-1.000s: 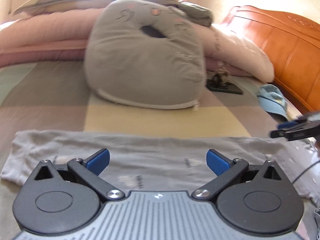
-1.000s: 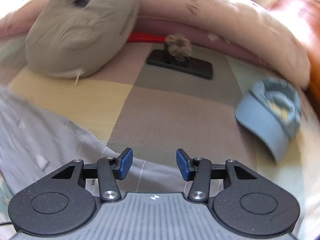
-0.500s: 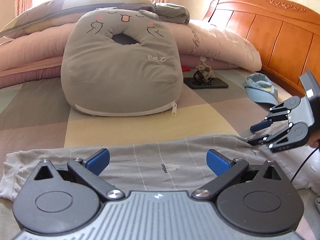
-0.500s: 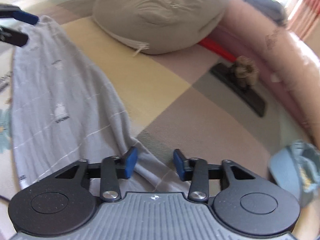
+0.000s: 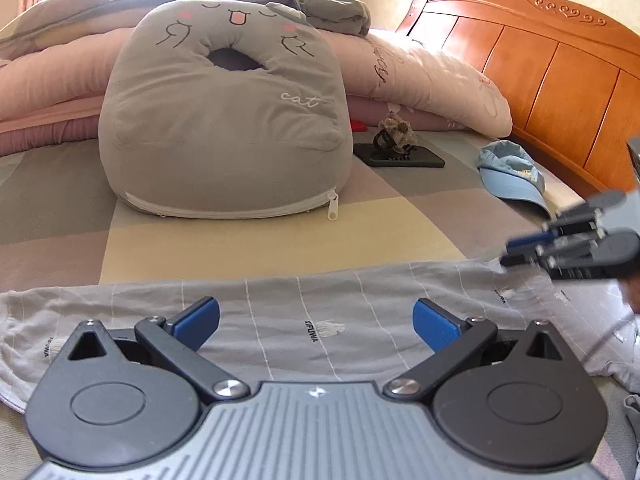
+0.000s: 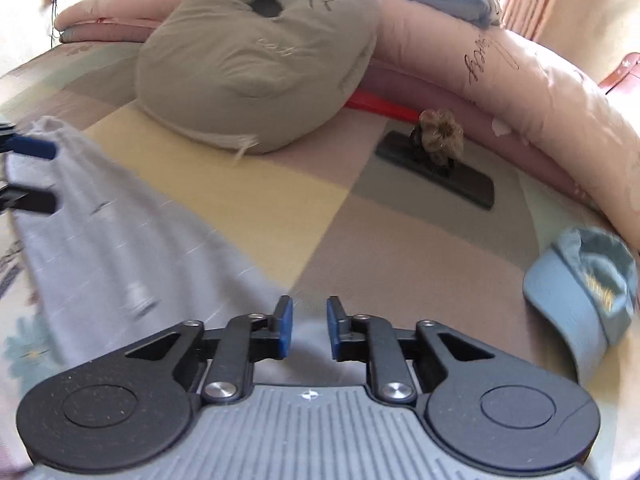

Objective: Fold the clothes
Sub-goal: 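Move the right tool along the grey garment toward its wide end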

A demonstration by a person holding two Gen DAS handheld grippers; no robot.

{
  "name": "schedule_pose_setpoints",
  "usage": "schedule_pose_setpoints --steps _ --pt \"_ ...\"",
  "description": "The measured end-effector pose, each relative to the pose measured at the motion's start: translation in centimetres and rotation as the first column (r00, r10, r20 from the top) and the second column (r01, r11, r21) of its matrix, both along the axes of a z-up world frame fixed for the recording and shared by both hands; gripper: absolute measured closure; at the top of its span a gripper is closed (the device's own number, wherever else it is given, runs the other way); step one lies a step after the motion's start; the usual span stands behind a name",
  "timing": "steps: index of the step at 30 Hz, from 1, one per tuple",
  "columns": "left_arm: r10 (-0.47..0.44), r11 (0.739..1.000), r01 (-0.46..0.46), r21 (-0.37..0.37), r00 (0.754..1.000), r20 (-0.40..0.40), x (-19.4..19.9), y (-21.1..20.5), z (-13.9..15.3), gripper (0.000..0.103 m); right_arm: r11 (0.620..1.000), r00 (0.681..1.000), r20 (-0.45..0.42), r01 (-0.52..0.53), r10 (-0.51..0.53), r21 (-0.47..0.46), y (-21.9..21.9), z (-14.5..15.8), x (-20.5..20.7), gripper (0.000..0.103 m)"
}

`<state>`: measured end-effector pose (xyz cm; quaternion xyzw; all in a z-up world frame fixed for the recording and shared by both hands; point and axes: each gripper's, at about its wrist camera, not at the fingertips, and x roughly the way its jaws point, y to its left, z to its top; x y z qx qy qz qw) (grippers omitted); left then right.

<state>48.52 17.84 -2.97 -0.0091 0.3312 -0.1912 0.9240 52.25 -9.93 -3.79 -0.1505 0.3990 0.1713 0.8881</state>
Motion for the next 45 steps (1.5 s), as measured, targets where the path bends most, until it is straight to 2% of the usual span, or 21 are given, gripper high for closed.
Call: schedule_pose_setpoints --steps 3,4,5,7,9,10,12,14,17,19,21,23,24,26,29,34,37,39,41,43,45 --pt "0.004 1.000 -0.004 0.020 1.000 0.004 -0.2 -0.5 0.3 0.001 0.995 0.995 -0.045 0.089 -0.087 0.039 -0.2 -1.9 1.5 0.078" --pt "0.004 1.000 -0.004 0.031 1.000 0.010 -0.3 -0.7 0.5 0.001 0.990 0.992 -0.044 0.124 -0.121 0.070 -0.6 -2.5 2.5 0.071" --pt "0.004 0.999 -0.004 0.041 1.000 0.016 -0.4 -1.0 0.8 0.001 0.981 0.989 -0.019 0.151 -0.150 0.125 -1.1 -2.3 3.3 0.068" --pt "0.000 0.998 -0.002 0.065 0.999 0.033 -0.8 -1.5 1.4 0.001 0.960 0.974 -0.026 0.228 -0.227 0.163 -2.0 -2.1 4.6 0.066" --pt "-0.005 0.996 0.001 0.084 0.999 0.049 -1.1 -2.0 2.0 0.001 0.933 0.966 -0.070 0.258 -0.248 0.251 -3.7 -0.9 3.1 0.064" --pt "-0.001 0.997 -0.003 0.083 0.999 0.049 -1.1 -2.2 2.2 0.001 0.923 0.967 -0.083 0.254 -0.241 0.289 -4.6 -0.2 1.6 0.054" --pt "-0.002 0.995 -0.004 0.101 0.999 0.054 -1.1 -2.7 2.0 0.001 0.936 0.974 -0.051 0.227 -0.221 0.268 -5.7 1.3 -2.7 0.034" --pt "-0.020 0.988 0.009 0.153 0.997 0.072 -1.1 -3.3 1.0 0.001 0.956 0.980 -0.013 0.197 -0.199 0.218 -6.0 2.2 -7.1 0.030" --pt "-0.037 0.936 0.021 0.350 0.999 0.038 -0.7 -4.5 -1.8 0.001 0.970 0.981 0.010 0.192 -0.196 0.149 -7.2 1.9 -10.3 0.021" --pt "-0.019 0.906 0.015 0.423 1.000 0.006 -0.6 -4.7 -3.5 0.000 0.966 0.975 -0.010 0.220 -0.221 0.135 -7.9 0.6 -10.7 0.019" --pt "0.014 0.931 -0.018 0.364 1.000 0.013 -1.3 -3.5 -4.0 0.000 0.956 0.965 -0.050 0.261 -0.256 0.138 -8.5 -1.2 -10.5 0.019" --pt "0.077 0.956 -0.063 0.287 0.996 -0.040 -2.3 -1.8 -4.1 0.000 0.951 0.957 -0.087 0.287 -0.278 0.117 -8.5 -2.9 -10.6 0.018" --pt "0.108 0.965 -0.087 0.249 0.992 -0.072 -2.8 -0.9 -4.2 0.001 0.952 0.959 -0.076 0.282 -0.275 0.118 -8.3 -3.3 -11.3 0.013" --pt "0.099 0.957 -0.072 0.280 0.992 -0.083 -4.4 -0.3 -3.9 0.000 0.953 0.963 -0.084 0.266 -0.257 0.142 -8.3 -3.4 -12.4 0.003" --pt "0.102 0.935 -0.039 0.353 0.981 -0.164 -4.6 -0.5 -2.4 0.001 0.947 0.962 -0.106 0.266 -0.250 0.178 -9.0 -3.2 -12.9 0.000" --pt "0.037 0.940 -0.006 0.340 0.995 -0.087 -3.2 -4.0 0.6 0.001 0.926 0.961 -0.076 0.276 -0.265 0.258 -9.9 -0.5 -15.3 0.000" --pt "-0.035 0.971 0.059 0.231 0.994 -0.107 -1.4 -8.3 1.2 0.001 0.922 0.966 -0.053 0.258 -0.254 0.289 -10.4 0.9 -17.7 0.000" --pt "-0.127 0.985 0.141 0.100 0.982 -0.139 -0.3 -11.4 1.4 0.001 0.922 0.971 -0.044 0.237 -0.235 0.305 -11.0 1.6 -19.4 0.000" --pt "-0.222 0.975 0.216 -0.053 0.959 -0.176 0.8 -14.9 1.6 0.001 0.919 0.972 -0.033 0.229 -0.231 0.322 -12.1 2.1 -20.9 0.000" --pt "-0.290 0.951 0.260 -0.165 0.936 -0.200 1.8 -18.0 1.4 0.001 0.914 0.971 -0.024 0.234 -0.240 0.333 -13.2 2.4 -22.3 0.000" --pt "-0.305 0.943 0.258 -0.210 0.924 -0.232 3.0 -20.9 0.7 0.001 0.906 0.965 -0.025 0.254 -0.261 0.340 -14.4 2.4 -23.1 0.000"
